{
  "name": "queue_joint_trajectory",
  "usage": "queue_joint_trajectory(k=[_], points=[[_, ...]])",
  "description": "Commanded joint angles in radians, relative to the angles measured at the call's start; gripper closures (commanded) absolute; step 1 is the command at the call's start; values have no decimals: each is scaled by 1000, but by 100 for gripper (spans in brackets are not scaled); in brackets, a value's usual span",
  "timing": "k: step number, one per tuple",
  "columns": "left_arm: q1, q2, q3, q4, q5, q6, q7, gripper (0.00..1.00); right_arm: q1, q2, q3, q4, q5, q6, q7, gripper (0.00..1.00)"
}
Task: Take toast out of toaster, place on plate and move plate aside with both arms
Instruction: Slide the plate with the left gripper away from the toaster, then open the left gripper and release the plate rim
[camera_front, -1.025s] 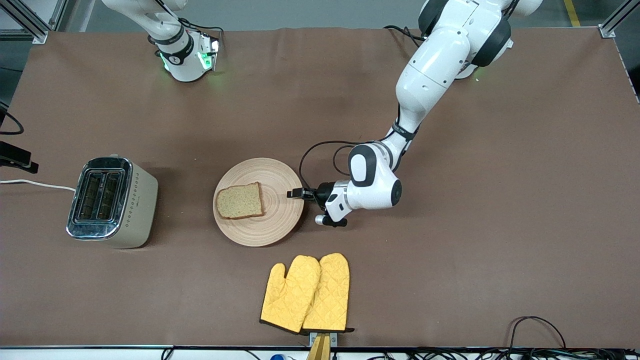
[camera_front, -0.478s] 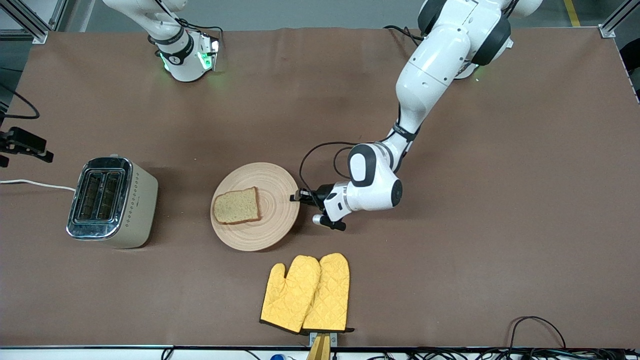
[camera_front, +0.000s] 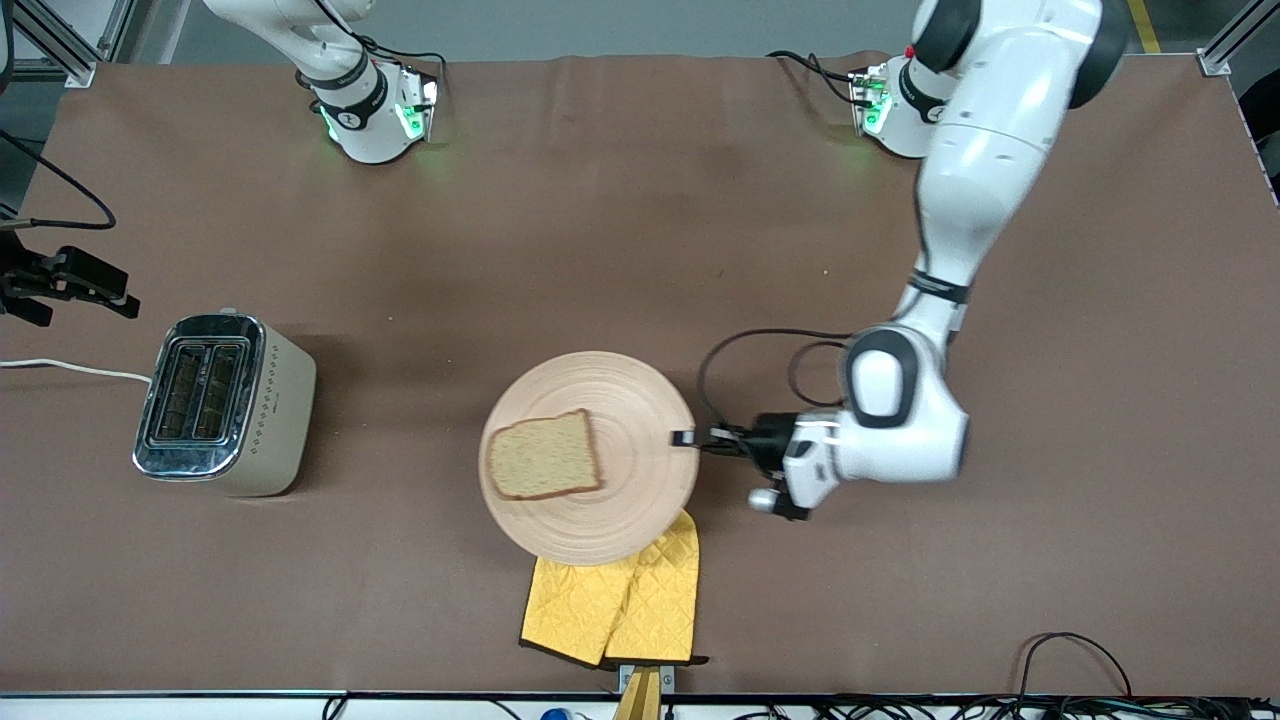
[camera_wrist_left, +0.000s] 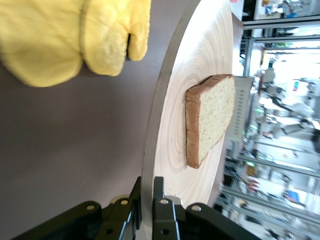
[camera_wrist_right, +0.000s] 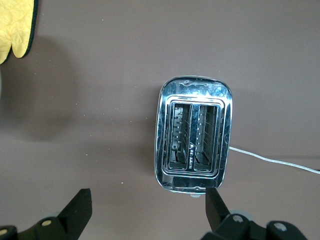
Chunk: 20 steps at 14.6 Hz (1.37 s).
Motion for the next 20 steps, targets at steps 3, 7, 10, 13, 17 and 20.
queue_joint_trajectory(k=[3, 7, 10, 13, 17, 20], points=[[279, -24, -14, -12, 91, -345, 114, 100, -7, -29, 3, -30, -22, 12, 15, 0], [529, 23, -9, 2, 221, -505, 321, 100, -39, -27, 11, -33, -22, 6, 13, 0], [617, 65, 18, 6, 289, -490, 435, 100, -44, -27, 11, -33, -20, 5, 10, 0], [617, 109, 95, 5, 289, -466, 451, 100, -46, -27, 12, -33, -20, 5, 10, 0], [619, 161, 117, 5, 289, -433, 480, 99, -114, -27, 79, -31, -20, 5, 10, 0], [619, 174, 126, 5, 289, -432, 480, 85, -147, -26, 119, -28, -20, 6, 12, 0]])
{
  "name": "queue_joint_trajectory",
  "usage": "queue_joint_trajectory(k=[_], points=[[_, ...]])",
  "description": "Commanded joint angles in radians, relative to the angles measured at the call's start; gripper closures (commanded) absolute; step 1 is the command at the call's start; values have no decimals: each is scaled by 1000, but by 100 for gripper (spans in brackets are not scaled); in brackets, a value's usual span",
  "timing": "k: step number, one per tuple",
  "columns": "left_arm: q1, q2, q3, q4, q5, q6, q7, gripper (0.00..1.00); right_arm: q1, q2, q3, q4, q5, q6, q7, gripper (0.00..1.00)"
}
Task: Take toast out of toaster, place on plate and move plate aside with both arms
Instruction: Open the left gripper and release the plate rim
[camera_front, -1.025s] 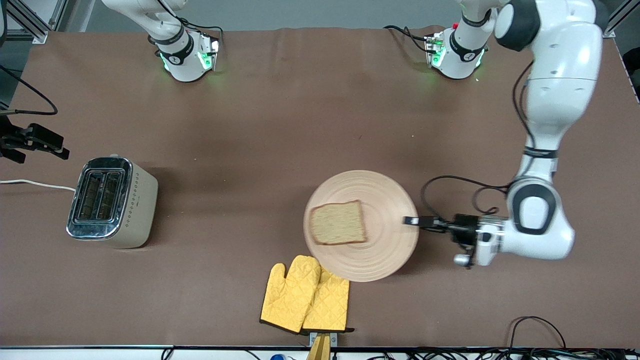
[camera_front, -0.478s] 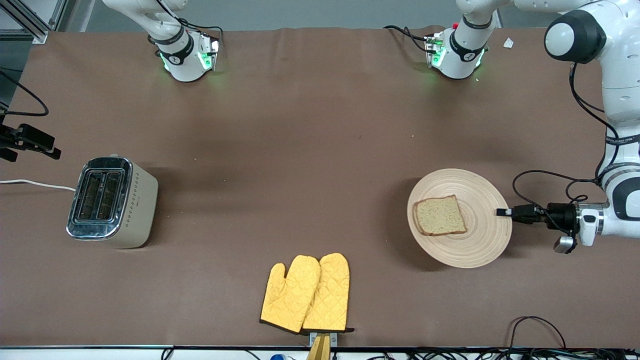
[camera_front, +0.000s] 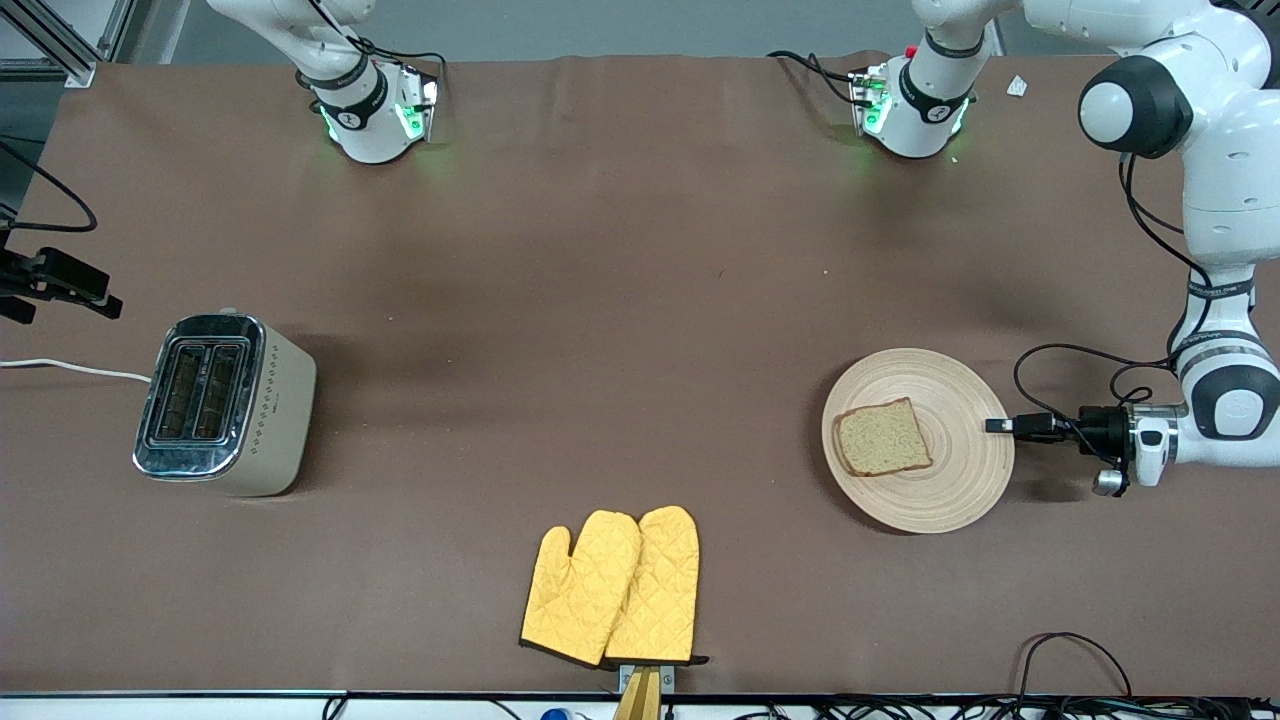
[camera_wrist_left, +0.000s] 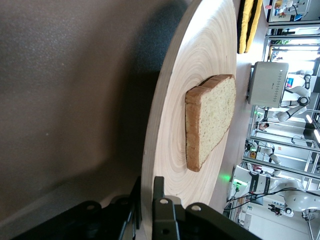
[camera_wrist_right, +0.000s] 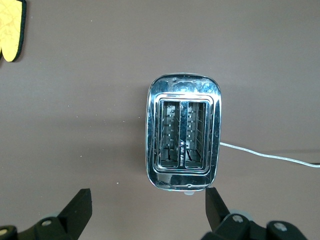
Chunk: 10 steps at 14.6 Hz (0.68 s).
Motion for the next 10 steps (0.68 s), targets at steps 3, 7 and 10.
queue_joint_trajectory(k=[3, 7, 10], points=[[-8, -9, 36, 11, -2, -16, 15, 0, -34, -26, 43, -23, -15, 3, 10, 0], [-59, -39, 59, 136, 153, -18, 5, 0, -43, -26, 41, -23, -15, 3, 11, 0], [-161, -157, 71, 163, 301, 35, 2, 0, -29, -24, 44, 7, -18, 3, 19, 0]])
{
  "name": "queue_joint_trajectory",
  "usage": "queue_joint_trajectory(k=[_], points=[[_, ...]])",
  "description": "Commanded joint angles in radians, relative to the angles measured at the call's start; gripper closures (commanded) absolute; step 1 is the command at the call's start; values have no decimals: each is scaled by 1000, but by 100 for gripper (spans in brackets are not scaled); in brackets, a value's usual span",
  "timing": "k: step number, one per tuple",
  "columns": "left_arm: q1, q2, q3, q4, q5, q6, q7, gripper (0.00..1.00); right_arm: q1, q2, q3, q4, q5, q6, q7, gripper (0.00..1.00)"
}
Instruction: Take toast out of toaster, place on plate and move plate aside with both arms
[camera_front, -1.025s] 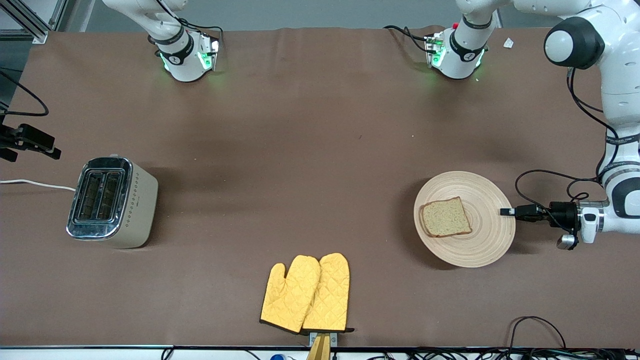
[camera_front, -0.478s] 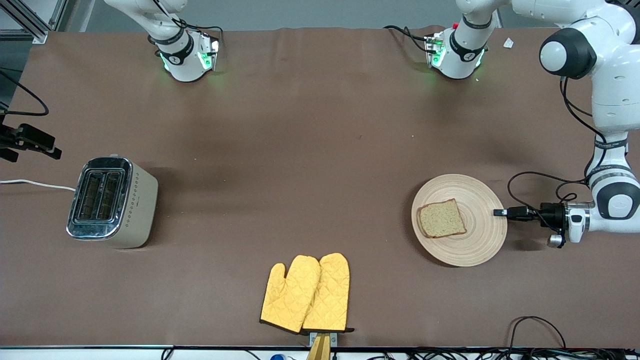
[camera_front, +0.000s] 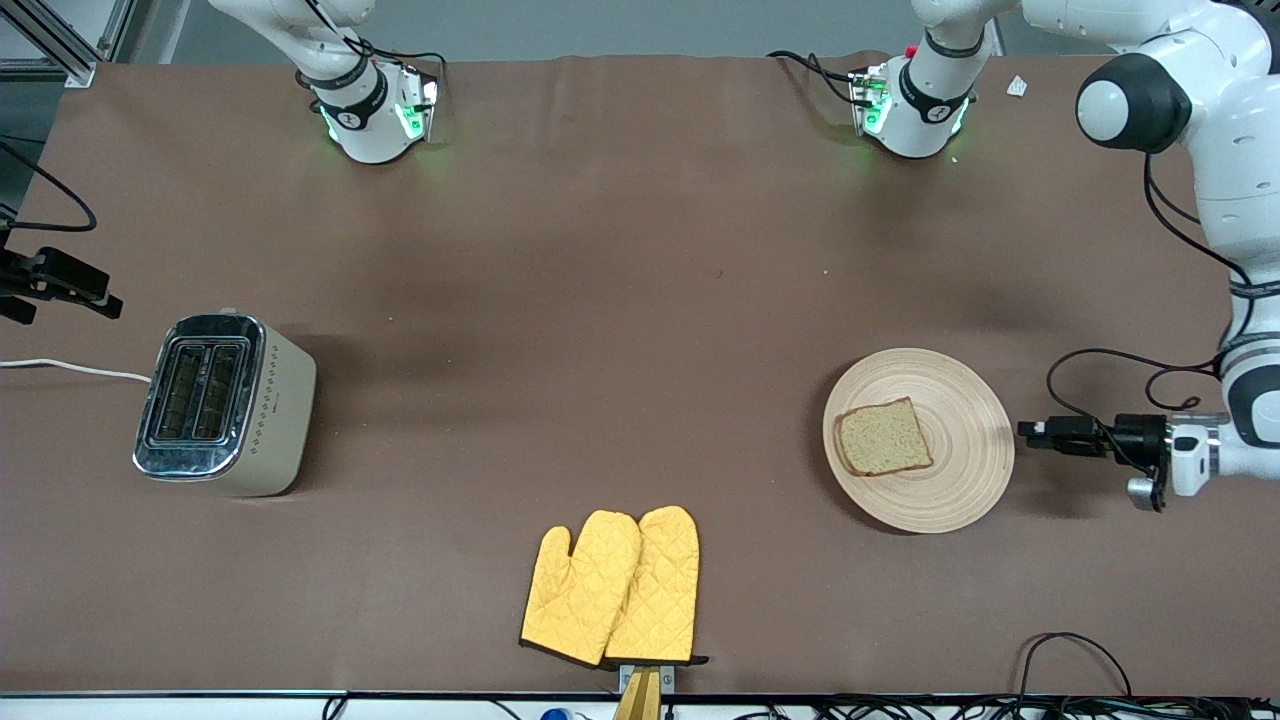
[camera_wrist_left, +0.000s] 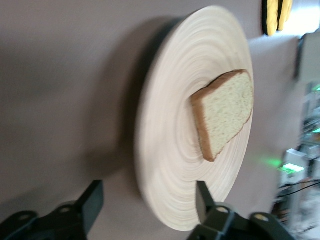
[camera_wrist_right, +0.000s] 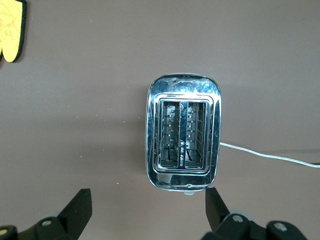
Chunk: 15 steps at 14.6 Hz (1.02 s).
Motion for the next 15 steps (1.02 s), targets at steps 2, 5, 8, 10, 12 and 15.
queue_joint_trajectory(k=[2, 5, 8, 10, 12, 15], points=[[-171, -189, 34, 1, 185, 49, -26, 0, -1, -24, 25, 18, -25, -19, 19, 0], [-287, -322, 35, -1, 314, 65, -214, 0, -17, -19, 20, 35, -18, -51, 14, 0], [-381, -445, 35, -1, 441, 65, -333, 0, -20, -18, 20, 36, -14, -48, 13, 0], [-393, -510, 31, 1, 464, 75, -331, 0, -19, -18, 20, 38, -14, -48, 11, 0], [-396, -574, 35, -3, 478, 87, -336, 0, -16, -19, 22, 58, -25, -50, 11, 0], [-412, -655, 28, -12, 588, 55, -486, 0, -19, -19, 20, 71, -25, -50, 8, 0]])
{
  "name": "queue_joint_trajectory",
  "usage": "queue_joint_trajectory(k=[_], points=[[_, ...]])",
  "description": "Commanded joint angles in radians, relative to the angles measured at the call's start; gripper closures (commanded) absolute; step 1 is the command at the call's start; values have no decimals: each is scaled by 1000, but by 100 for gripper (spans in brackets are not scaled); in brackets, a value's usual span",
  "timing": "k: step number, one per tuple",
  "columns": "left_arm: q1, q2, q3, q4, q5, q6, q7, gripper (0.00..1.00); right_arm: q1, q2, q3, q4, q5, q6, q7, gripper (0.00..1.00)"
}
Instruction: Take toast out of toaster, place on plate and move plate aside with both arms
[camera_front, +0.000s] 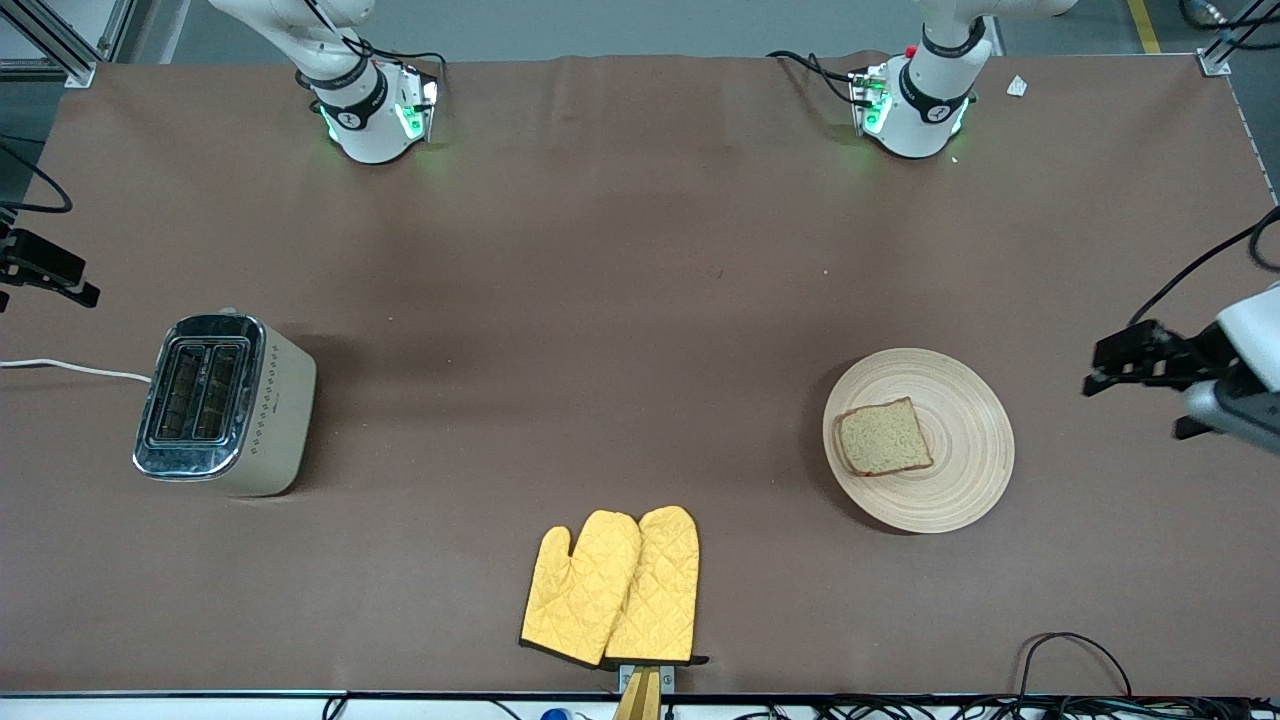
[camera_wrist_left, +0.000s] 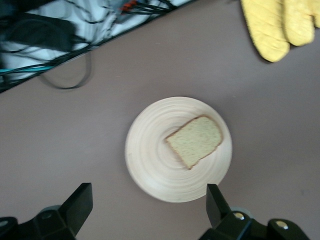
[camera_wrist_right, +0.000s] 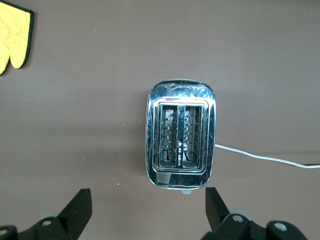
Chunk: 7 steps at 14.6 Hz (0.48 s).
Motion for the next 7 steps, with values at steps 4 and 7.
queue_joint_trajectory(k=[4, 7], points=[[-12, -159, -50, -95, 47, -140, -398, 0, 0, -12, 12, 10, -21, -10, 7, 0], [-18, -227, -55, -180, 45, -111, -421, 0, -3, -12, 11, 10, -20, -10, 7, 0]])
